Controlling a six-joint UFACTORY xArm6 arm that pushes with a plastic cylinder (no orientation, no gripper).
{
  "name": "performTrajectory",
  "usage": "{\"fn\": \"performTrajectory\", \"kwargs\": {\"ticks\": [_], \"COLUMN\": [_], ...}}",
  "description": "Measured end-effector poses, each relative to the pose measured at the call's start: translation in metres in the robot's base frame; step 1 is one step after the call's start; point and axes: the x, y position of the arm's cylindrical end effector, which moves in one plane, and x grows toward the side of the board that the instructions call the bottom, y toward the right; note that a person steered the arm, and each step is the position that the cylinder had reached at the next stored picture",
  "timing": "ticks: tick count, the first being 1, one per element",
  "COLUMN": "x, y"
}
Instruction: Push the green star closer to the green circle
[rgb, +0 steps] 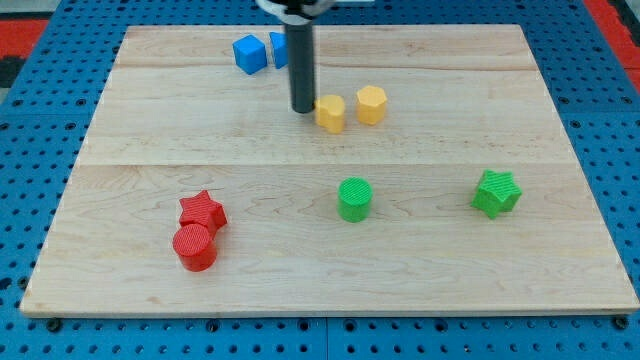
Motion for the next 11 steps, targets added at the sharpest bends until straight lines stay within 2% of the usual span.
{"fn": "performTrajectory", "kwargs": {"ticks": [1,2,3,4,5,6,7,8,11], "x": [0.03,0.03,0.035,0.043,0.059,0.115,0.123,0.137,0.137], "y": [-0.017,0.02,0.021,0.096,0.223,0.278,0.209,0.167,0.165]}}
